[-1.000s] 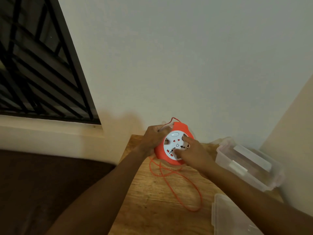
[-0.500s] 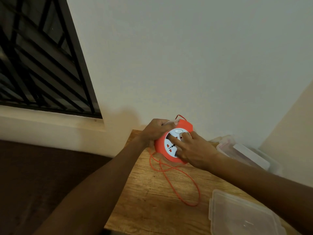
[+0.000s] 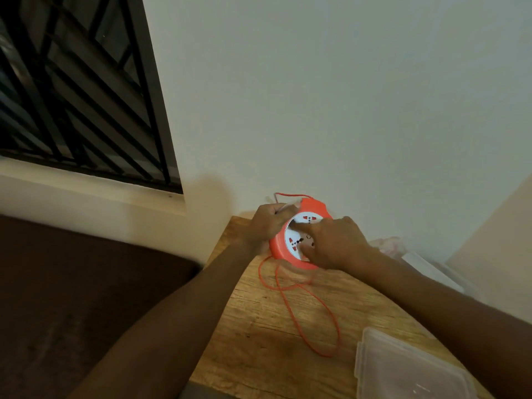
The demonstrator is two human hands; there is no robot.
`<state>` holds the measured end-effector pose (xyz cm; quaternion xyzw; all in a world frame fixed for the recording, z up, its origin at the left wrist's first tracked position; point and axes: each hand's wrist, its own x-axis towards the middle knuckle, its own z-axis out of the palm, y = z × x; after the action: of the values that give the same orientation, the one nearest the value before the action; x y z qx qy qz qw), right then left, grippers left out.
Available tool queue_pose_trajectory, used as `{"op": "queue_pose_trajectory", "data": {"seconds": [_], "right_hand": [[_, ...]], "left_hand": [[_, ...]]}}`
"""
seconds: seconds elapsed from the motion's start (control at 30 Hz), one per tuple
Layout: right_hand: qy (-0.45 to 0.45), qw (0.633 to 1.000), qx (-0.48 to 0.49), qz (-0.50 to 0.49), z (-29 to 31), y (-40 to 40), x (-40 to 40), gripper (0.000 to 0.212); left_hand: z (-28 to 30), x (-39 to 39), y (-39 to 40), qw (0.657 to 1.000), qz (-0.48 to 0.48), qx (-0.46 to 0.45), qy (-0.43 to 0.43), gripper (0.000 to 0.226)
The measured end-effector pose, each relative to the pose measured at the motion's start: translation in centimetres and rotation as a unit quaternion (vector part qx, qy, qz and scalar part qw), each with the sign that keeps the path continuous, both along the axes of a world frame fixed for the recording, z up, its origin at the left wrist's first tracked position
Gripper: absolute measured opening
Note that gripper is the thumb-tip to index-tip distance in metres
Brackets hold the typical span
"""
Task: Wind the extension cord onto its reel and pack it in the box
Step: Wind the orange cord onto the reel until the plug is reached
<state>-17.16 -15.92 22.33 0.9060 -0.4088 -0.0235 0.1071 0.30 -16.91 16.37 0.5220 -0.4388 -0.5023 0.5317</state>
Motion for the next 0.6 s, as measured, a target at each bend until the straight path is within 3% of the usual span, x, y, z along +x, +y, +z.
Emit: {"op": "queue_pose_trajectory", "data": {"seconds": [0.07, 0.13, 0.17, 0.23, 0.27, 0.3, 0.33, 0.37, 0.43, 0.47, 0.53, 0.6], "right_hand": [[-0.083, 0.993, 0.047, -0.065, -0.3, -0.4, -0.1, 0.048], [-0.209, 0.961, 0.118, -0.136, -0.8, -0.9, -0.2, 0.046], [-0.287, 0.929, 0.16, -0.167, -1.1, -1.0, -0.1, 0.047], [-0.448, 0.82, 0.276, -0.224, -1.9, -1.1, -0.1, 0.054], [-0.502, 0.756, 0.34, -0.246, -2.2, -0.8, 0.0, 0.059], [-0.525, 0.717, 0.38, -0.257, -2.5, -0.3, 0.0, 0.064], [-0.517, 0.718, 0.39, -0.255, -2.9, 0.1, 0.1, 0.068], [-0.482, 0.759, 0.366, -0.239, -3.3, 0.5, 0.1, 0.07], [-0.364, 0.894, 0.212, -0.156, -3.3, 0.9, -0.2, 0.06], [-0.296, 0.944, 0.115, -0.09, -3.1, 0.9, -0.5, 0.049], [-0.147, 0.988, -0.014, 0.048, -2.5, 0.4, -0.9, 0.035], [-0.018, 0.989, -0.033, 0.14, -2.0, -0.4, -1.3, 0.039]], "left_hand": [[-0.4, -0.5, 0.5, 0.999, 0.028, -0.009, 0.041, 0.046], [-0.7, -1.2, 0.6, 0.995, 0.072, -0.009, 0.069, 0.047], [-0.8, -1.4, 0.6, 0.992, 0.097, -0.005, 0.077, 0.047], [-0.9, -1.7, 0.7, 0.988, 0.133, 0.001, 0.077, 0.047], [-1.0, -1.6, 0.6, 0.988, 0.14, 0.005, 0.071, 0.046], [-1.3, -1.4, 0.6, 0.988, 0.136, 0.012, 0.065, 0.044], [-1.5, -1.2, 0.6, 0.989, 0.127, 0.021, 0.065, 0.042], [-1.6, -0.9, 0.7, 0.99, 0.118, 0.027, 0.07, 0.039], [-1.7, -0.2, 0.7, 0.992, 0.101, 0.032, 0.075, 0.027], [-1.6, 0.2, 0.8, 0.993, 0.089, 0.033, 0.069, 0.021], [-1.4, 0.9, 0.9, 0.996, 0.061, 0.029, 0.064, 0.021], [-1.3, 1.4, 0.8, 0.997, 0.036, 0.023, 0.062, 0.034]]}}
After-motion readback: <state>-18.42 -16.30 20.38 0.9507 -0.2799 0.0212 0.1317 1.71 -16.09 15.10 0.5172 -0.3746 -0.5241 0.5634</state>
